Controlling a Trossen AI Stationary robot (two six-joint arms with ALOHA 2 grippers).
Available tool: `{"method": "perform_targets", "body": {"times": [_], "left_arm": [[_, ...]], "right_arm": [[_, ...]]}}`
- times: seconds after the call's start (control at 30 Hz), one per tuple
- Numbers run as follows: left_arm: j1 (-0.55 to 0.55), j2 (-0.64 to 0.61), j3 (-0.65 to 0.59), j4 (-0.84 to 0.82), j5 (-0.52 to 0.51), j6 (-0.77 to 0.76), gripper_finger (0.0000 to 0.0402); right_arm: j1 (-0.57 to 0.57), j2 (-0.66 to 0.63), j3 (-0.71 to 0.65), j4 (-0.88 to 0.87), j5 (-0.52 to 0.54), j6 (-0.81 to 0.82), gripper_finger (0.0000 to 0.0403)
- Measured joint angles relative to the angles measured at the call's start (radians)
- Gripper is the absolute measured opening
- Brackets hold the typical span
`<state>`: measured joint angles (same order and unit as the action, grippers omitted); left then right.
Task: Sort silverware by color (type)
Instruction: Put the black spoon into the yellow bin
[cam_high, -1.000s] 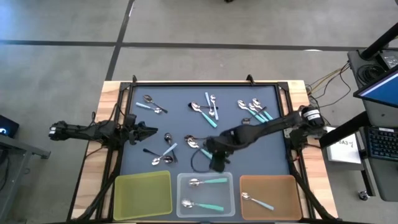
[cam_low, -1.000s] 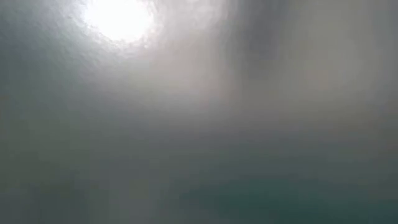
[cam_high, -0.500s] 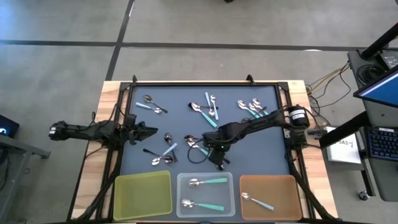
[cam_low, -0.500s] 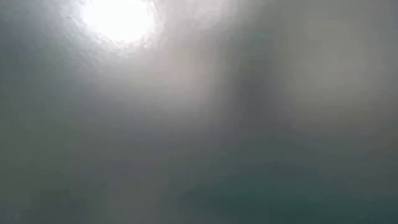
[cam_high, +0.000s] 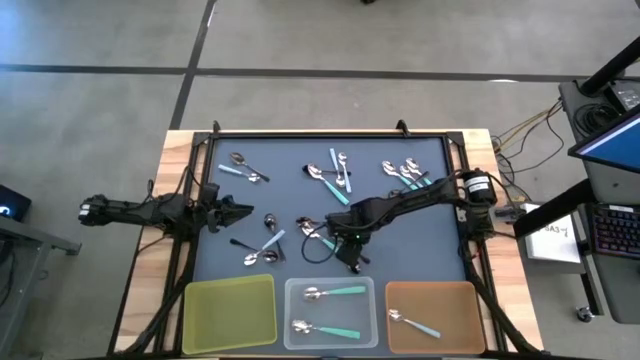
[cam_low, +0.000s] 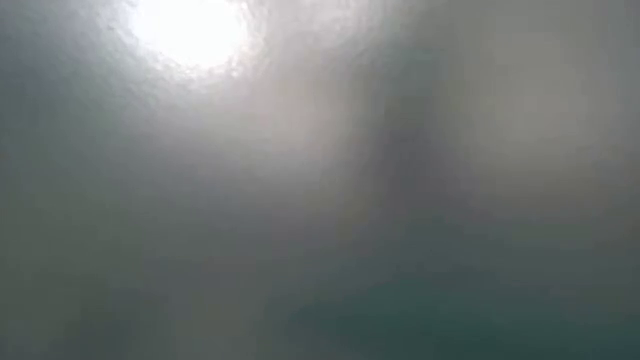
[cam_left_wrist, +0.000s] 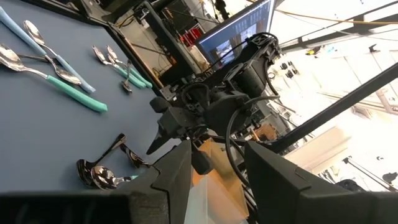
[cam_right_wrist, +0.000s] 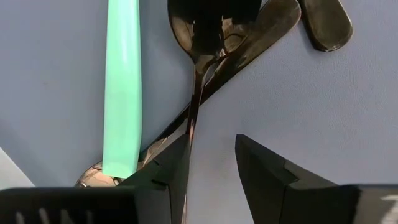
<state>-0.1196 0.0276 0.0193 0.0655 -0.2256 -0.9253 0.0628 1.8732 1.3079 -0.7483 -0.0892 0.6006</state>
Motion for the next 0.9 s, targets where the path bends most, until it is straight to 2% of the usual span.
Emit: {"method": "perform_targets", "body": {"times": [0.6,0.9], "left_arm": [[0.000,0.000,0.000,0.000,0.000,0.000,0.0132],[0.000,0.000,0.000,0.000,0.000,0.000,0.0132]], "right_arm": [[0.019,-0.039,0.002,-0.001,-0.023,0.028,0.0121],[0.031,0.009,-0.007,-0.002,-0.015,0.021,0.0121]]}}
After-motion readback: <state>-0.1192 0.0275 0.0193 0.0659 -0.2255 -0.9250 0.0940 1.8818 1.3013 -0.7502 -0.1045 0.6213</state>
